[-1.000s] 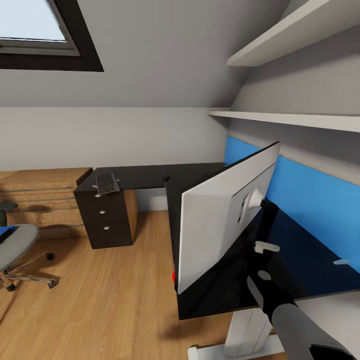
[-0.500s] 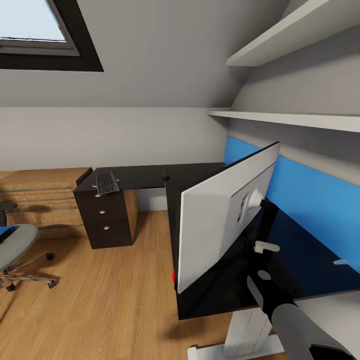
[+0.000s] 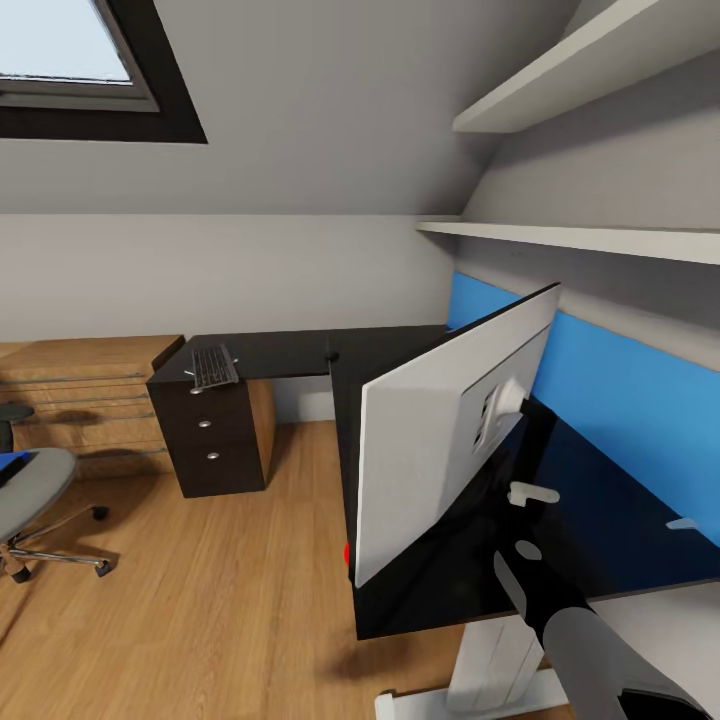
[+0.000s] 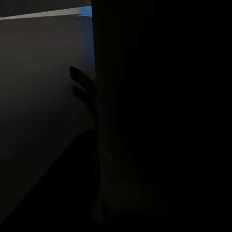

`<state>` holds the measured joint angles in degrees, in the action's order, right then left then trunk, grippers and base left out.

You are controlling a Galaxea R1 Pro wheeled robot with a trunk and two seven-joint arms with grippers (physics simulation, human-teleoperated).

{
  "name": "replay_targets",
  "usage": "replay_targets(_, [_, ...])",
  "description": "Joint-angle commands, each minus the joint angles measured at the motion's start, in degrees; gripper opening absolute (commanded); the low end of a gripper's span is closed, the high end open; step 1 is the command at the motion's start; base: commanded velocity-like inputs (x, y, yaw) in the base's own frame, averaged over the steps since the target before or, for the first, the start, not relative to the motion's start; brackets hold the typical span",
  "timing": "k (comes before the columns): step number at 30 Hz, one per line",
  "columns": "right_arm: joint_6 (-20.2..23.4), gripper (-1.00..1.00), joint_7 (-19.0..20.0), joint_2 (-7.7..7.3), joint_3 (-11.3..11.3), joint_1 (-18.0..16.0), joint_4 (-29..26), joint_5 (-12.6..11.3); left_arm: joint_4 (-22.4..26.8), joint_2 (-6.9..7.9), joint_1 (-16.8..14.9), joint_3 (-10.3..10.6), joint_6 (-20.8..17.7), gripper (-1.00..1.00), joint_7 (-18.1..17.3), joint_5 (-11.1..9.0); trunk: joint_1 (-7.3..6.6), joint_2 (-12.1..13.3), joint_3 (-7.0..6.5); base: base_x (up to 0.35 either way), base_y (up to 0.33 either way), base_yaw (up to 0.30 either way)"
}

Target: In the bedroom, organize the workspace by keeping the computer under the desk, ensuring the monitor is on the desk, placing the keyboard on the desk next to the monitor, placing the mouse on the desk next to the keyboard, moving the folder from the swivel chair onto the desk next to the mouse, stacking the notebook on top of the folder with the pen on top of the notebook, and positioning the swivel chair next to the desk.

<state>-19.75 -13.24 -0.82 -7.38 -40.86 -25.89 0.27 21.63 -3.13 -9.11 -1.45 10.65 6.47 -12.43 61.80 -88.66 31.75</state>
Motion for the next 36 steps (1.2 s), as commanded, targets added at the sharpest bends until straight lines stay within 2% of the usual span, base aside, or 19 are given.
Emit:
replay_targets(1, [-0.29,-1.00,0.05,0.00,-0.45,-0.01,4.10,-0.45,-0.01,-0.03,-0.03,-0.14,0.16,1.00,0.03,-0.14,0.00,-0.02,0.07,0.000,0.000,0.000])
replay_targets(12, [-0.29,-1.00,0.05,-0.04,-0.45,-0.01,4.10,-0.44,-0.01,-0.03,-0.03,-0.14,0.16,1.00,0.03,-0.14,0.00,-0.02,0.07,0.000,0.000,0.000])
replay_targets(13, [-0.29,1.00,0.05,-0.05,-0.46,-0.01,4.10,-0.44,-0.01,-0.03,-0.03,-0.14,0.16,1.00,0.03,-0.14,0.00,-0.02,0.07,0.000,0.000,0.000])
replay_targets(36, [-0.29,1.00,0.05,-0.05,-0.44,-0.01,4.23,-0.44,-0.01,-0.03,-0.03,-0.14,0.16,1.00,0.03,-0.14,0.00,-0.02,0.07,0.000,0.000,0.000])
